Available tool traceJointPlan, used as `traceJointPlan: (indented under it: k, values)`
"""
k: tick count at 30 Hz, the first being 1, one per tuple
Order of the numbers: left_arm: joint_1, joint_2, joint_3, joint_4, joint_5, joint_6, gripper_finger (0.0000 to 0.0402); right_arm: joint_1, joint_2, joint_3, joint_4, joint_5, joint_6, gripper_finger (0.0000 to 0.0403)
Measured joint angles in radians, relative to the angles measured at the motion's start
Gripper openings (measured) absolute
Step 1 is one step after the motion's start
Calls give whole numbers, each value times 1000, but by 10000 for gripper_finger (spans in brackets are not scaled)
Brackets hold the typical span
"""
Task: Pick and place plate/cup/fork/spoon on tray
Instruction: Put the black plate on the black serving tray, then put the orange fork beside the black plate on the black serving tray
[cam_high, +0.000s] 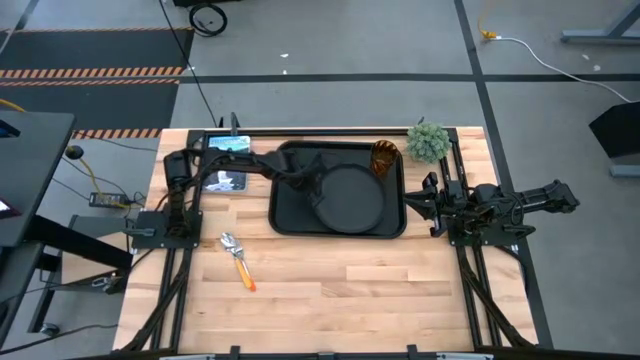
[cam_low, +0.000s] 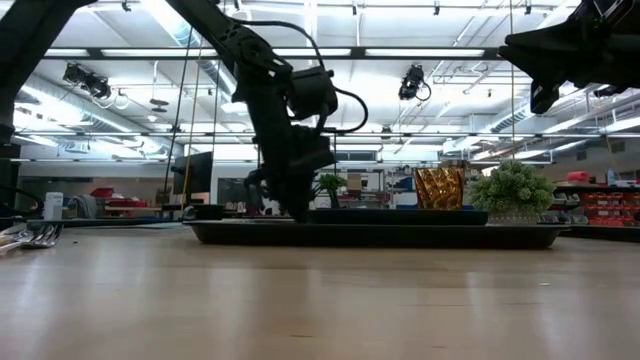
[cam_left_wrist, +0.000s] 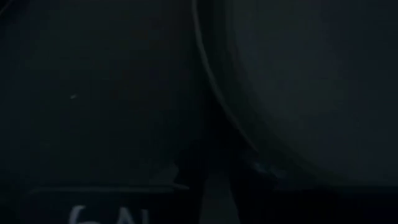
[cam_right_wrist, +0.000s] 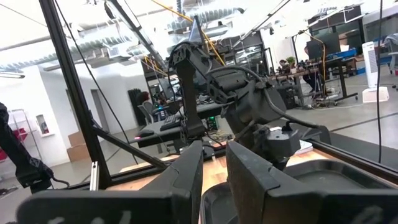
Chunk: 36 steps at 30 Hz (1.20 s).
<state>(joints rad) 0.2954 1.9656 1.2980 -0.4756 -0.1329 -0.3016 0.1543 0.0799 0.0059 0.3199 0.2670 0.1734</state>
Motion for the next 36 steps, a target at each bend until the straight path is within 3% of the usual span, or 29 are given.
traceJointPlan:
  k: [6,11,16,20,24,29,36]
  values:
    - [-12,-1,0,20,47,45,67,0,0,0,0,0,0,78]
    - [-20,-57,0,-142,45,82,59,0,0,0,0,0,0,78]
    - [-75,-125,0,-351,35,248,49,0,0,0,-1,0,0,78]
    - [-121,-161,-3,-509,-33,322,45,0,0,0,0,0,0,78]
    - [-155,-229,-100,-456,-83,324,45,0,0,0,0,0,0,78]
    - [-194,-357,-298,-345,-77,226,45,0,0,0,0,0,0,78]
    - [-290,-540,-446,-320,-46,-144,45,0,0,0,-3,0,0,78]
